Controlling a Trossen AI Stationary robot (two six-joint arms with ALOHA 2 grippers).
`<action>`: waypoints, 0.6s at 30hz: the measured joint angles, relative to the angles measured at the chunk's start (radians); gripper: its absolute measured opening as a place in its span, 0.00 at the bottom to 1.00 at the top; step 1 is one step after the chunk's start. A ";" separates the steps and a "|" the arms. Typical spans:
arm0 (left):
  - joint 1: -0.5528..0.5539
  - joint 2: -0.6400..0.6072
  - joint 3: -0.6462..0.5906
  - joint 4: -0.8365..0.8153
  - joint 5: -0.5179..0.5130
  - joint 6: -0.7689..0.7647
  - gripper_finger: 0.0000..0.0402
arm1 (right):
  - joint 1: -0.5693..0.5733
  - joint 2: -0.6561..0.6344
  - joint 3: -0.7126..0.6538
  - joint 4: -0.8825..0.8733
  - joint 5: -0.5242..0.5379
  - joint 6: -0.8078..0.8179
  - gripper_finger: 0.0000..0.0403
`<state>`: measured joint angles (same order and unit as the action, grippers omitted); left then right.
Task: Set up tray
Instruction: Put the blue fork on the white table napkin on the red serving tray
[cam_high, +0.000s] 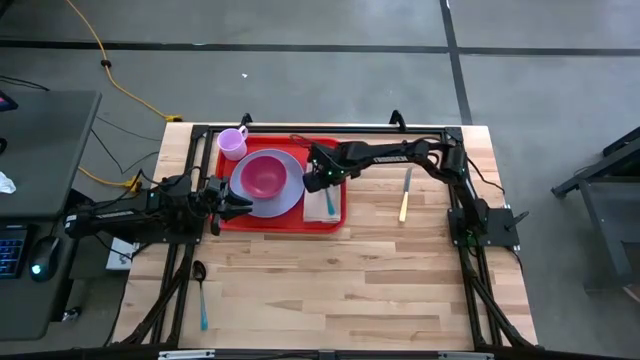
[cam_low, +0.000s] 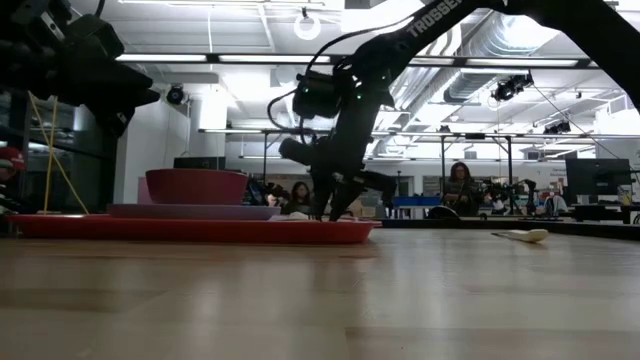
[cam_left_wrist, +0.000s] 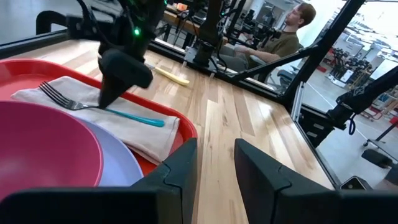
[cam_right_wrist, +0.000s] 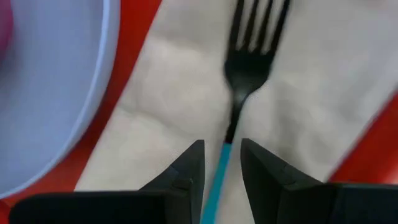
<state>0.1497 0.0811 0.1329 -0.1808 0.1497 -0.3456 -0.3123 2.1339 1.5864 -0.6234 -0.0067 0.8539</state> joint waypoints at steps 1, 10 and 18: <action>0.000 0.000 0.000 0.000 0.000 0.000 0.34 | -0.004 -0.008 0.000 -0.001 0.004 -0.002 0.20; 0.000 0.000 0.000 0.000 0.000 0.000 0.34 | -0.013 -0.016 0.001 -0.028 -0.061 -0.016 0.20; 0.000 0.000 0.000 0.000 0.000 0.000 0.34 | 0.046 -0.017 0.001 -0.101 -0.133 0.002 0.20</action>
<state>0.1498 0.0811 0.1329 -0.1810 0.1497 -0.3454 -0.2658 2.1170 1.5875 -0.7248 -0.1399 0.8560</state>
